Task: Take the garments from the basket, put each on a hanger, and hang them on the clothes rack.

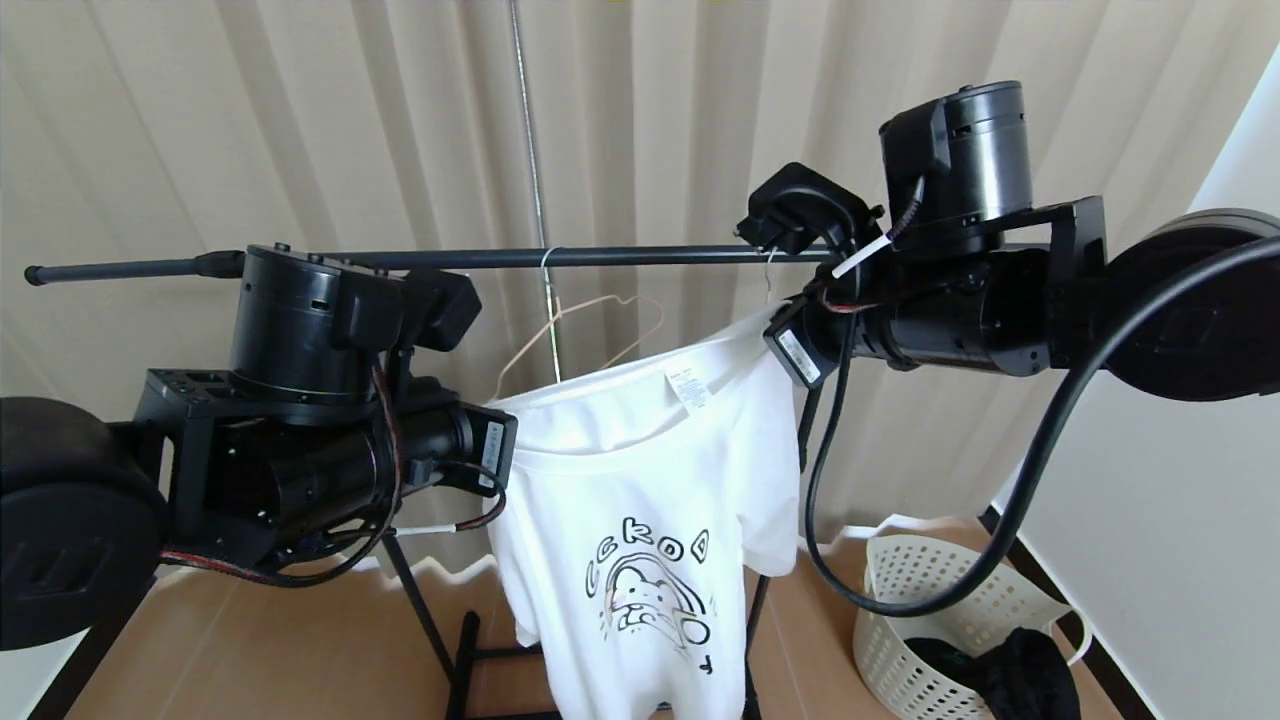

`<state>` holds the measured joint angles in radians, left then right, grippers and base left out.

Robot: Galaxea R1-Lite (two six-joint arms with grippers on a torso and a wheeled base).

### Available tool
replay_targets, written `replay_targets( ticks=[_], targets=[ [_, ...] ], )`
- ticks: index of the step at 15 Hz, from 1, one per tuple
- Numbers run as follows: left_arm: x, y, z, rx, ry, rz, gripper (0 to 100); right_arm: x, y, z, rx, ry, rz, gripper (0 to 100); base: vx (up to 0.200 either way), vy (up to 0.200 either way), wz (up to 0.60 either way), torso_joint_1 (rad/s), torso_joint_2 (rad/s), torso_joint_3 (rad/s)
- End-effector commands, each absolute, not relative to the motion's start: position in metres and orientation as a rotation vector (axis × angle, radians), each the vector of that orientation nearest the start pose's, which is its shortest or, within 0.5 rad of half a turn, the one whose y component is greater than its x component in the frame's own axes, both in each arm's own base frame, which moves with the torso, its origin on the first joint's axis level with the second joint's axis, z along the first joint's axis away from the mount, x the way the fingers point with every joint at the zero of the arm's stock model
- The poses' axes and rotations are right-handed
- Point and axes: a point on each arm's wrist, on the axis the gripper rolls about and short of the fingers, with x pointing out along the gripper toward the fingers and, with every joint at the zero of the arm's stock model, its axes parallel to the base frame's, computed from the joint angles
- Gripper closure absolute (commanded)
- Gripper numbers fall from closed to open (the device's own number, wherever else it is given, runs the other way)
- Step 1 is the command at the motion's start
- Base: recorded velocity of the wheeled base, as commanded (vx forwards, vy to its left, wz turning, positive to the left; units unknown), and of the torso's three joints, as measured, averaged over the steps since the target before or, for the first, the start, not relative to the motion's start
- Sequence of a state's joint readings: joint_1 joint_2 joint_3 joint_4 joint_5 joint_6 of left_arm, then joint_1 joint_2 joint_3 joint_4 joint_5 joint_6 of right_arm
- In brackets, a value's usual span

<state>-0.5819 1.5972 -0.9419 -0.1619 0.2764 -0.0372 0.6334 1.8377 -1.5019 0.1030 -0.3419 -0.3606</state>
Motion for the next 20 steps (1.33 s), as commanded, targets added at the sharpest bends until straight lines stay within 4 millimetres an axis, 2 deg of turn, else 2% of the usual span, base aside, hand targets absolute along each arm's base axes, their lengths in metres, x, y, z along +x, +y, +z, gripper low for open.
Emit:
replay_targets(
  ticks=[1, 2, 4, 6, 7, 9, 11, 12, 13, 14, 16, 17, 18, 20],
  targets=[
    [0.239, -0.149, 0.216, 0.153, 0.423, -0.29, 100, 0.295, 0.206, 0.253, -0.576, 0.38, 0.383, 100, 0.0, 0.0, 0.0, 0.0, 0.0, 0.0],
    [0.242, -0.15, 0.222, 0.145, 0.403, -0.288, 100, 0.287, 0.198, 0.255, -0.582, 0.412, 0.411, 100, 0.0, 0.0, 0.0, 0.0, 0.0, 0.0],
    [0.254, -0.158, 0.226, 0.136, 0.388, -0.301, 100, 0.26, 0.18, 0.262, -0.595, 0.48, 0.483, 100, 0.0, 0.0, 0.0, 0.0, 0.0, 0.0],
    [0.27, -0.17, 0.23, 0.122, 0.375, -0.341, 100, 0.226, 0.163, 0.264, -0.596, 0.566, 0.597, 100, 0.0, 0.0, 0.0, 0.0, 0.0, 0.0],
    [0.28, -0.178, 0.233, 0.111, 0.363, -0.386, 100, 0.204, 0.165, 0.263, -0.583, 0.596, 0.665, 100, 0.0, 0.0, 0.0, 0.0, 0.0, 0.0],
    [0.296, -0.192, 0.239, 0.096, 0.335, -0.448, 100, 0.182, 0.18, 0.258, -0.533, 0.644, 0.732, 100, 0.0, 0.0, 0.0, 0.0, 0.0, 0.0],
    [0.311, -0.211, 0.247, 0.114, 0.285, -0.519, 100, 0.155, 0.214, 0.255, -0.426, 0.695, 0.837, 100, 0.0, 0.0, 0.0, 0.0, 0.0, 0.0],
    [0.314, -0.218, 0.251, 0.109, 0.264, -0.552, 100, 0.148, 0.229, 0.255, -0.388, 0.711, 0.863, 100, 0.0, 0.0, 0.0, 0.0, 0.0, 0.0],
    [0.314, -0.218, 0.252, 0.108, 0.261, -0.556, 100, 0.147, 0.23, 0.254, -0.385, 0.714, 0.864, 100, 0.0, 0.0, 0.0, 0.0, 0.0, 0.0],
    [0.318, -0.228, 0.26, 0.086, 0.228, -0.649, 100, 0.139, 0.267, 0.251, -0.292, 0.763, 0.879, 100, 0.0, 0.0, 0.0, 0.0, 0.0, 0.0],
    [0.318, -0.23, 0.263, 0.073, 0.218, -0.732, 100, 0.139, 0.299, 0.247, -0.197, 0.791, 0.833, 100, 0.0, 0.0, 0.0, 0.0, 0.0, 0.0],
    [0.318, -0.23, 0.263, 0.073, 0.218, -0.732, 100, 0.139, 0.299, 0.247, -0.197, 0.791, 0.833, 100, 0.0, 0.0, 0.0, 0.0, 0.0, 0.0],
    [0.317, -0.231, 0.263, 0.07, 0.214, -0.75, 100, 0.147, 0.324, 0.245, -0.096, 0.79, 0.745, 100, 0.0, 0.0, 0.0, 0.0, 0.0, 0.0],
    [0.318, -0.228, 0.262, 0.069, 0.22, -0.742, 100, 0.149, 0.325, 0.244, -0.073, 0.796, 0.719, 100, 0.0, 0.0, 0.0, 0.0, 0.0, 0.0]
  ],
)
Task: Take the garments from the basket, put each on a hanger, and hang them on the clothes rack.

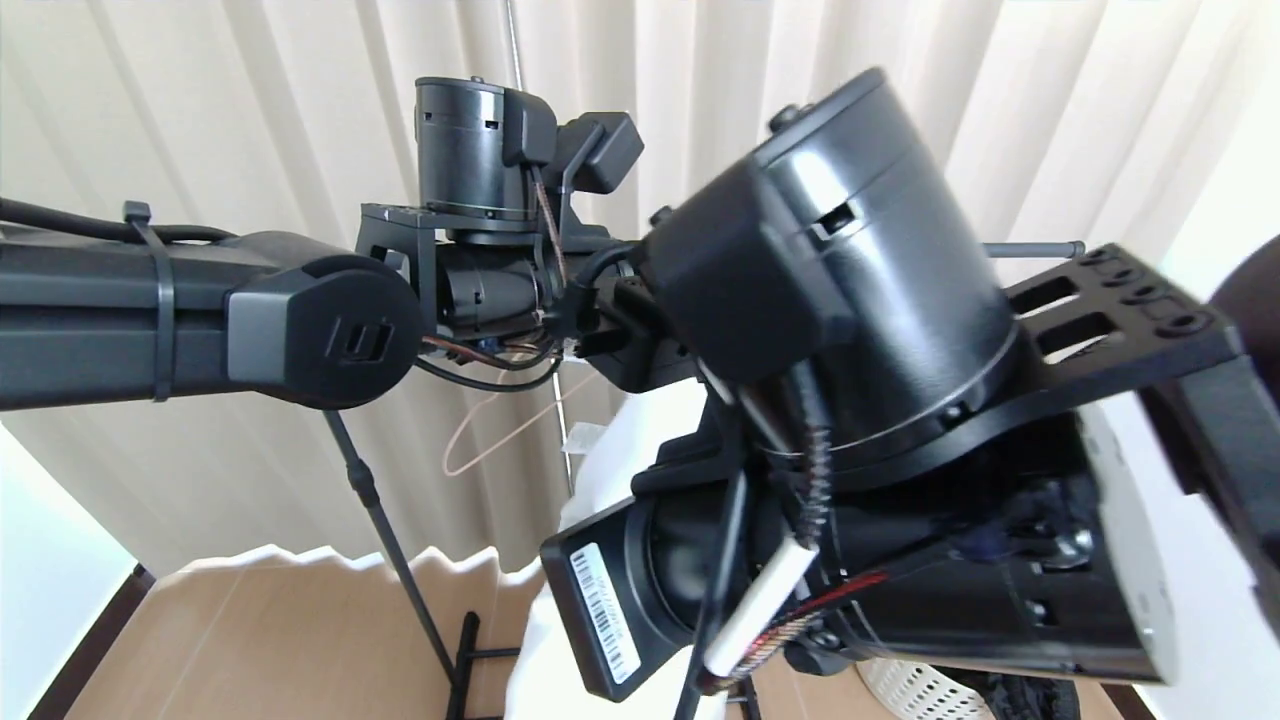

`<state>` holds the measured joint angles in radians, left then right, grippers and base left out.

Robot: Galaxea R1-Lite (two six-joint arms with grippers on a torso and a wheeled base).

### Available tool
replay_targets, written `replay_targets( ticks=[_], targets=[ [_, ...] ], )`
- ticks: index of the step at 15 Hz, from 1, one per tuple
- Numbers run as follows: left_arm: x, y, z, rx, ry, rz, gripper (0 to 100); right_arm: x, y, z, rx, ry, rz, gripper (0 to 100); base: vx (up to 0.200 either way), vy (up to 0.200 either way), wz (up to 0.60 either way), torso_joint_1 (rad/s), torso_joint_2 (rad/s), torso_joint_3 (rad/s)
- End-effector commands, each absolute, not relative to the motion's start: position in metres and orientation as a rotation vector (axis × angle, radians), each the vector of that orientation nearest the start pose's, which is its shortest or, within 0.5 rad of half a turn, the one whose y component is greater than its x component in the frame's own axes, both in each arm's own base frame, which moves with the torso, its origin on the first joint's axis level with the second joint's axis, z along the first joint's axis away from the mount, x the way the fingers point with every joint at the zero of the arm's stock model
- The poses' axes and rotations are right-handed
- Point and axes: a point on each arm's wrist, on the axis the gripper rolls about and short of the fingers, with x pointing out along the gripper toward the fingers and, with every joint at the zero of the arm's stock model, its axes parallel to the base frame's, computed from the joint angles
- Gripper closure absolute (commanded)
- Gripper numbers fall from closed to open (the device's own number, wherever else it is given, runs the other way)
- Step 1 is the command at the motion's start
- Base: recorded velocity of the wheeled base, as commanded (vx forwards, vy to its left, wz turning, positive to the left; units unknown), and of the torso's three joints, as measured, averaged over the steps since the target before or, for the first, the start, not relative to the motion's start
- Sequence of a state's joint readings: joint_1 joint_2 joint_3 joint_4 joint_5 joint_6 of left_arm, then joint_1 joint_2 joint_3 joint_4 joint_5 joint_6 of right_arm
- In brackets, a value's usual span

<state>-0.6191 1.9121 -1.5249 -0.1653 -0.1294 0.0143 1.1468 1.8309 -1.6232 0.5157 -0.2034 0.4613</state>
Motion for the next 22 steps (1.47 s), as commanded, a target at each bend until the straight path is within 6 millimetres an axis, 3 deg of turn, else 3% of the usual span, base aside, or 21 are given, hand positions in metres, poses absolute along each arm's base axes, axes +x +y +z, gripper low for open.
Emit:
replay_targets(
  ticks=[1, 4, 5, 6, 7, 8, 11, 12, 16, 19, 22],
  targets=[
    [0.318, -0.228, 0.262, 0.069, 0.22, -0.742, 100, 0.149, 0.325, 0.244, -0.073, 0.796, 0.719, 100, 0.0, 0.0, 0.0, 0.0, 0.0, 0.0],
    [0.317, -0.218, 0.268, 0.063, 0.214, -0.716, 100, 0.15, 0.3, 0.258, -0.056, 0.774, 0.683, 100, 0.0, 0.0, 0.0, 0.0, 0.0, 0.0],
    [0.315, -0.213, 0.27, 0.062, 0.214, -0.702, 100, 0.15, 0.286, 0.264, -0.05, 0.767, 0.67, 100, 0.0, 0.0, 0.0, 0.0, 0.0, 0.0],
    [0.312, -0.201, 0.272, 0.072, 0.235, -0.666, 100, 0.151, 0.256, 0.273, -0.076, 0.753, 0.629, 100, 0.0, 0.0, 0.0, 0.0, 0.0, 0.0],
    [0.31, -0.196, 0.272, 0.075, 0.25, -0.647, 100, 0.152, 0.245, 0.274, -0.091, 0.749, 0.607, 100, 0.0, 0.0, 0.0, 0.0, 0.0, 0.0],
    [0.306, -0.182, 0.274, 0.091, 0.305, -0.591, 100, 0.158, 0.222, 0.278, -0.129, 0.723, 0.558, 100, 0.0, 0.0, 0.0, 0.0, 0.0, 0.0],
    [0.293, -0.168, 0.275, 0.135, 0.402, -0.469, 100, 0.199, 0.191, 0.271, -0.28, 0.697, 0.451, 100, 0.0, 0.0, 0.0, 0.0, 0.0, 0.0],
    [0.284, -0.162, 0.274, 0.161, 0.449, -0.433, 100, 0.222, 0.196, 0.263, -0.313, 0.674, 0.425, 100, 0.0, 0.0, 0.0, 0.0, 0.0, 0.0],
    [0.255, -0.148, 0.263, 0.205, 0.559, -0.421, 100, 0.293, 0.25, 0.234, -0.314, 0.539, 0.338, 100, 0.0, 0.0, 0.0, 0.0, 0.0, 0.0],
    [0.224, -0.157, 0.241, 0.266, 0.637, -0.46, 100, 0.326, 0.279, 0.232, -0.258, 0.455, 0.341, 100, 0.0, 0.0, 0.0, 0.0, 0.0, 0.0],
    [0.195, -0.182, 0.225, 0.278, 0.691, -0.568, 100, 0.34, 0.293, 0.235, -0.213, 0.398, 0.348, 100, 0.0, 0.0, 0.0, 0.0, 0.0, 0.0]
  ],
)
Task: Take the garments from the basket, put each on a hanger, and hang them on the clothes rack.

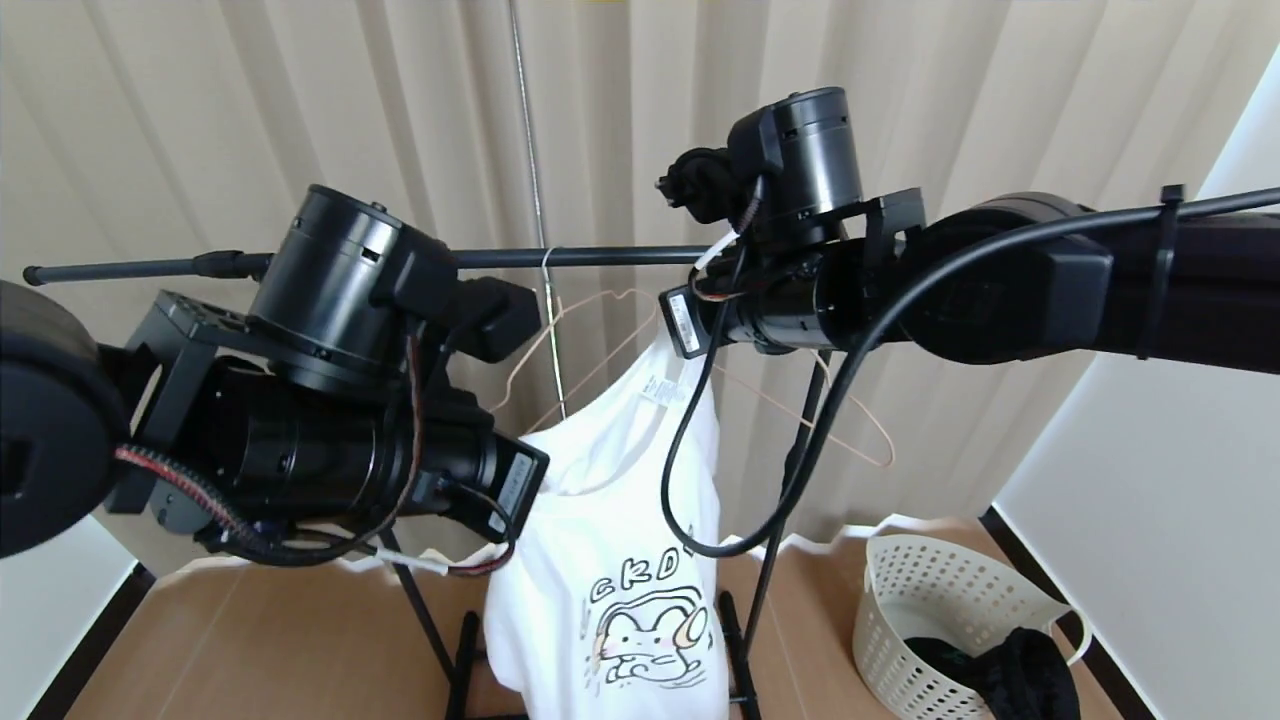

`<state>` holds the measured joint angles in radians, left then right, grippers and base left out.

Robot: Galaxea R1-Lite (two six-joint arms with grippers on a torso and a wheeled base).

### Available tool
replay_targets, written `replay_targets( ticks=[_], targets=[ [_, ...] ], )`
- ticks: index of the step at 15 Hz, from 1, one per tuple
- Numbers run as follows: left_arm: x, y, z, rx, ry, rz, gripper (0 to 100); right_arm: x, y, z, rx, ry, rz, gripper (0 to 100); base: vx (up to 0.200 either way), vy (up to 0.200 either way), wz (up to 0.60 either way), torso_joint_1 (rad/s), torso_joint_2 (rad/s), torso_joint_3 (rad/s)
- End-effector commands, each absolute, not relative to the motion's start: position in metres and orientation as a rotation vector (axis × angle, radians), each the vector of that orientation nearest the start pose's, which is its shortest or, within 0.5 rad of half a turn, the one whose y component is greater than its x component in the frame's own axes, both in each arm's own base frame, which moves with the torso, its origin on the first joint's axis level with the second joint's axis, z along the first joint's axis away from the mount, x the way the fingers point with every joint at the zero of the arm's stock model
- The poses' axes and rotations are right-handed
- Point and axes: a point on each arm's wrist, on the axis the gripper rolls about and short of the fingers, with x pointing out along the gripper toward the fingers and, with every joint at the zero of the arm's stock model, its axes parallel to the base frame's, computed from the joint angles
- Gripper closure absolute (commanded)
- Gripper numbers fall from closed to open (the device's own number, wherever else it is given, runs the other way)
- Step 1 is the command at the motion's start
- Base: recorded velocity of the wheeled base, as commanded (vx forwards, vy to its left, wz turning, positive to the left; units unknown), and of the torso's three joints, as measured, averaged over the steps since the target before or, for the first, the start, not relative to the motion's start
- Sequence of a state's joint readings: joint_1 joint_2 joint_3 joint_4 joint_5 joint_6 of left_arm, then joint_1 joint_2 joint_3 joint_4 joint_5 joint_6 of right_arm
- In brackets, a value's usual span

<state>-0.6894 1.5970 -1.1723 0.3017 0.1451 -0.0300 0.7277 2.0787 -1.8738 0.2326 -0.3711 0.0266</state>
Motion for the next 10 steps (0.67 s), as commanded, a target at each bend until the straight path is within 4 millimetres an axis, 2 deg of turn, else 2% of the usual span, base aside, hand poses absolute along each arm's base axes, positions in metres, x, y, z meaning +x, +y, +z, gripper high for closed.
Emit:
replay_targets(
  ticks=[1, 2, 5, 7, 10],
  targets=[
    [0.187, -0.194, 0.225, 0.251, 0.695, -0.602, 100, 0.34, 0.3, 0.239, -0.172, 0.373, 0.354, 100, 0.0, 0.0, 0.0, 0.0, 0.0, 0.0],
    [0.184, -0.21, 0.226, 0.217, 0.704, -0.629, 100, 0.339, 0.308, 0.24, -0.141, 0.356, 0.366, 100, 0.0, 0.0, 0.0, 0.0, 0.0, 0.0],
    [0.19, -0.243, 0.231, 0.075, 0.721, -0.632, 100, 0.338, 0.309, 0.24, -0.12, 0.359, 0.367, 100, 0.0, 0.0, 0.0, 0.0, 0.0, 0.0],
    [0.193, -0.247, 0.232, 0.06, 0.72, -0.627, 100, 0.336, 0.308, 0.242, -0.103, 0.359, 0.364, 100, 0.0, 0.0, 0.0, 0.0, 0.0, 0.0],
    [0.191, -0.238, 0.226, 0.077, 0.735, -0.587, 100, 0.331, 0.3, 0.256, -0.084, 0.34, 0.36, 100, 0.0, 0.0, 0.0, 0.0, 0.0, 0.0]
  ],
)
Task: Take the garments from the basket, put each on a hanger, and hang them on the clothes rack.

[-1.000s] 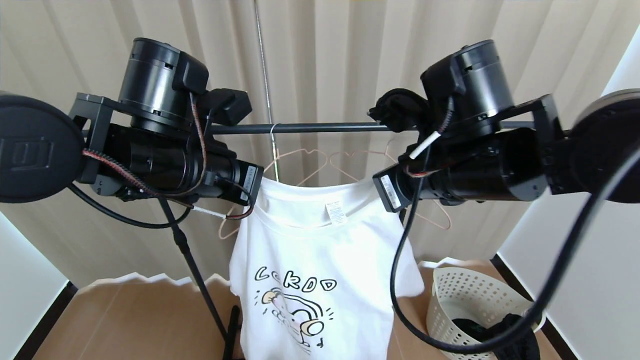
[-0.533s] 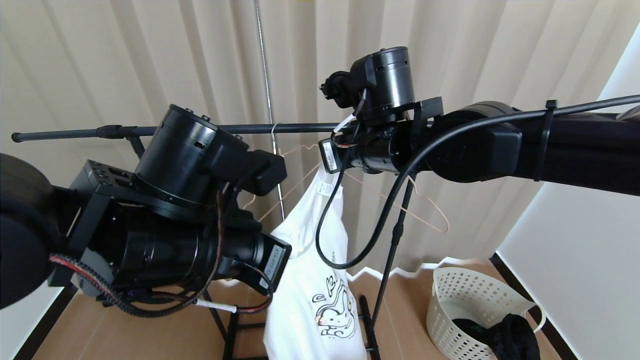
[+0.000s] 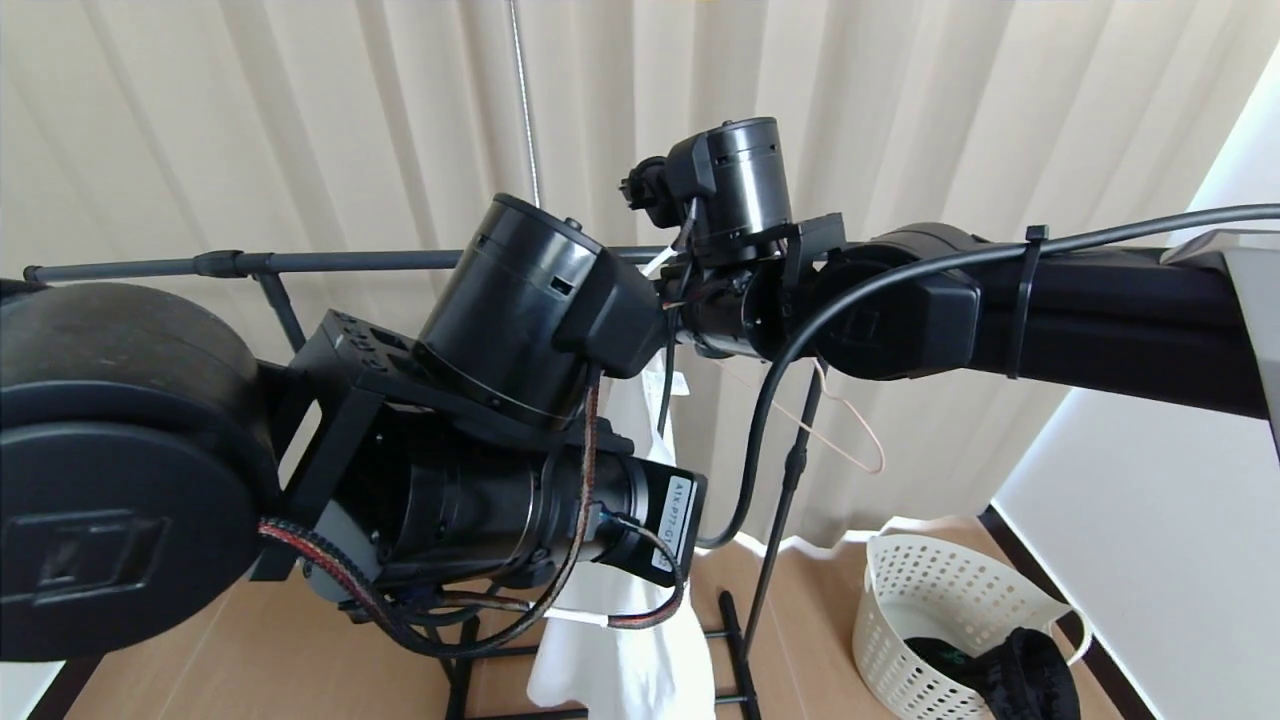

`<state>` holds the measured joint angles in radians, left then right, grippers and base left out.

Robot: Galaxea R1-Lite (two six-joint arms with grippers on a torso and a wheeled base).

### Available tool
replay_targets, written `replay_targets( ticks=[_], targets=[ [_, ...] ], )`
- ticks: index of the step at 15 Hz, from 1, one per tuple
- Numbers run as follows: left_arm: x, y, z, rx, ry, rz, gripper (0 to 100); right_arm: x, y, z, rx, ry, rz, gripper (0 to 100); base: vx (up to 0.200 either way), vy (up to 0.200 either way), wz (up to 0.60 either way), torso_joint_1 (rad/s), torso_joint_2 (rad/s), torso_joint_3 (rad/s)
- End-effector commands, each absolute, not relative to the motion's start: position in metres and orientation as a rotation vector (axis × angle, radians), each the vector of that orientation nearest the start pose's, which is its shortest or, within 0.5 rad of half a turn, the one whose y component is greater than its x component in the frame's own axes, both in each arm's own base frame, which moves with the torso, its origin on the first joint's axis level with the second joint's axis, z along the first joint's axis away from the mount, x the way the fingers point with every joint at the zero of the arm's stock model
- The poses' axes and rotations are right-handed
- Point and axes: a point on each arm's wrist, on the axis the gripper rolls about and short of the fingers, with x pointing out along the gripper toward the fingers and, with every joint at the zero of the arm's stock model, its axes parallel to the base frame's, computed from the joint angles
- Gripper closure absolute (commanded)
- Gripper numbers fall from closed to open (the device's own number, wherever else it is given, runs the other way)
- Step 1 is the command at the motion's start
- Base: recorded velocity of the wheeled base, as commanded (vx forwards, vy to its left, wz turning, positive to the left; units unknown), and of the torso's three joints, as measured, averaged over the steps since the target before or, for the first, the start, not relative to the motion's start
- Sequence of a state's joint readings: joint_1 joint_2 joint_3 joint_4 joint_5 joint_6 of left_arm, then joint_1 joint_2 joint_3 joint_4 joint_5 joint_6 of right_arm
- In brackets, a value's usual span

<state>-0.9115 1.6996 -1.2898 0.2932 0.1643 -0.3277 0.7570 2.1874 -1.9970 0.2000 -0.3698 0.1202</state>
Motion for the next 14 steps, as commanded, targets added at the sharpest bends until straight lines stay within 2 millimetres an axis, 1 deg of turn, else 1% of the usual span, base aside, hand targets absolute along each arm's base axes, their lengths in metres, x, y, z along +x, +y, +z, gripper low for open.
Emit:
replay_targets(
  ticks=[1, 4, 5, 7, 8, 9, 11, 12, 13, 14],
  targets=[
    [0.192, -0.23, 0.226, 0.079, 0.728, -0.554, 100, 0.326, 0.295, 0.261, -0.068, 0.343, 0.356, 100, 0.0, 0.0, 0.0, 0.0, 0.0, 0.0],
    [0.196, -0.201, 0.224, 0.074, 0.73, -0.459, 100, 0.309, 0.267, 0.263, -0.075, 0.389, 0.329, 100, 0.0, 0.0, 0.0, 0.0, 0.0, 0.0],
    [0.2, -0.196, 0.22, 0.083, 0.732, -0.424, 100, 0.303, 0.258, 0.262, -0.081, 0.405, 0.317, 100, 0.0, 0.0, 0.0, 0.0, 0.0, 0.0],
    [0.21, -0.19, 0.218, 0.095, 0.723, -0.367, 100, 0.283, 0.239, 0.266, -0.056, 0.432, 0.304, 100, 0.0, 0.0, 0.0, 0.0, 0.0, 0.0],
    [0.213, -0.191, 0.217, 0.1, 0.717, -0.364, 100, 0.278, 0.235, 0.266, -0.055, 0.44, 0.301, 100, 0.0, 0.0, 0.0, 0.0, 0.0, 0.0],
    [0.224, -0.192, 0.214, 0.109, 0.688, -0.357, 100, 0.261, 0.219, 0.262, -0.056, 0.468, 0.293, 100, 0.0, 0.0, 0.0, 0.0, 0.0, 0.0],
    [0.239, -0.198, 0.208, 0.122, 0.649, -0.358, 100, 0.243, 0.203, 0.251, -0.062, 0.518, 0.276, 100, 0.0, 0.0, 0.0, 0.0, 0.0, 0.0],
    [0.245, -0.203, 0.207, 0.122, 0.633, -0.364, 100, 0.236, 0.196, 0.244, -0.07, 0.542, 0.269, 100, 0.0, 0.0, 0.0, 0.0, 0.0, 0.0],
    [0.246, -0.205, 0.207, 0.124, 0.628, -0.366, 100, 0.235, 0.194, 0.241, -0.077, 0.553, 0.268, 100, 0.0, 0.0, 0.0, 0.0, 0.0, 0.0],
    [0.251, -0.209, 0.207, 0.134, 0.615, -0.373, 100, 0.233, 0.19, 0.232, -0.086, 0.582, 0.253, 100, 0.0, 0.0, 0.0, 0.0, 0.0, 0.0]
  ],
)
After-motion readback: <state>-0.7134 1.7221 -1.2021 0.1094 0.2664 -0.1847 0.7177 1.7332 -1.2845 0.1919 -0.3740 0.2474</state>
